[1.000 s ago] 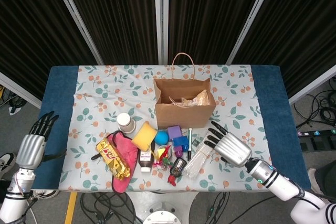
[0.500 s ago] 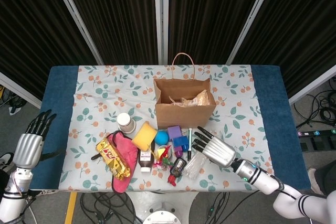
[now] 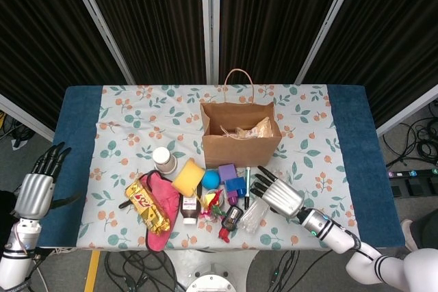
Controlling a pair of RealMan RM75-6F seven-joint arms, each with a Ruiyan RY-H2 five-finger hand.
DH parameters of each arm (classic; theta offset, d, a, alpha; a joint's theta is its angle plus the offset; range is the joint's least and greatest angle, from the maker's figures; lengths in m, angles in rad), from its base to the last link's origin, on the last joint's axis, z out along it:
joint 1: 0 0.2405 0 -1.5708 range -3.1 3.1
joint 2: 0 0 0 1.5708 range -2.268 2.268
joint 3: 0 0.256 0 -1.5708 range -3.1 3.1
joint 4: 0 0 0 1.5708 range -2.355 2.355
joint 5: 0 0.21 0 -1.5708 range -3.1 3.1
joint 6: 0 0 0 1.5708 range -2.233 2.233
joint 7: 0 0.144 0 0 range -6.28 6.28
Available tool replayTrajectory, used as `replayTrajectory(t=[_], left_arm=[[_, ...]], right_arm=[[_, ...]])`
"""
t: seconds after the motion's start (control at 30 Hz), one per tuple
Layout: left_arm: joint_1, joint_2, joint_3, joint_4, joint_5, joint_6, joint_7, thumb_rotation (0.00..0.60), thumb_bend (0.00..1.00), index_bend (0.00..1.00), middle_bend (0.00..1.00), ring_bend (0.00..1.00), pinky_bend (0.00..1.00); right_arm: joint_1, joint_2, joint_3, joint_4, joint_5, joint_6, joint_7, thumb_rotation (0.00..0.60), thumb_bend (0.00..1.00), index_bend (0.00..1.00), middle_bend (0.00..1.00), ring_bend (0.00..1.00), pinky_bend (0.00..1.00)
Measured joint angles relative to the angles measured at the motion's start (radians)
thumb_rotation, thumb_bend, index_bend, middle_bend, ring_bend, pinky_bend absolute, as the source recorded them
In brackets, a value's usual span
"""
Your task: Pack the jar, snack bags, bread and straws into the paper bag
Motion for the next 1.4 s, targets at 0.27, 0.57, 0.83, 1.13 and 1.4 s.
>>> replayTrajectory(t=[0.27, 0.57, 0.83, 1.13, 1.4], left_arm=[[0.002, 0.001, -0.003, 0.004, -0.010, -0.004, -0.007, 0.600, 0.02, 0.08, 0.13, 0.03, 0.16], [0.005, 0.005, -0.002, -0.010, -0.013, -0.006, -0.014, 0.600, 0.02, 0.08, 0.13, 0.03, 0.15], [0.005, 0.013, 0.002, -0.044, -0.007, -0.006, -0.013, 0.600, 0.02, 0.08, 0.13, 0.03, 0.16], [-0.001, 0.011, 0.014, -0.068, 0.007, -0.019, -0.009, 0.600, 0.02, 0.08, 0.13, 0.03, 0.16], [-0.002, 0.015, 0.016, -0.085, 0.013, -0.017, -0.003, 0.600, 0.02, 0.08, 0.13, 0.03, 0.16]], right_arm=[[0.015, -0.034, 0.012, 0.040, 0.019, -0.009, 0.020, 0.600, 0.11, 0.50, 0.47, 0.31, 0.14], [0.025, -0.015, 0.019, 0.008, 0.030, 0.005, 0.051, 0.600, 0.17, 0.60, 0.54, 0.39, 0.18], [0.005, 0.127, 0.040, -0.219, 0.016, 0.124, 0.028, 0.600, 0.17, 0.60, 0.54, 0.39, 0.18], [-0.036, 0.427, 0.107, -0.716, 0.015, 0.261, -0.040, 0.600, 0.17, 0.61, 0.54, 0.39, 0.22], [-0.004, 0.558, 0.286, -1.076, 0.153, 0.265, -0.094, 0.600, 0.17, 0.61, 0.54, 0.39, 0.22]])
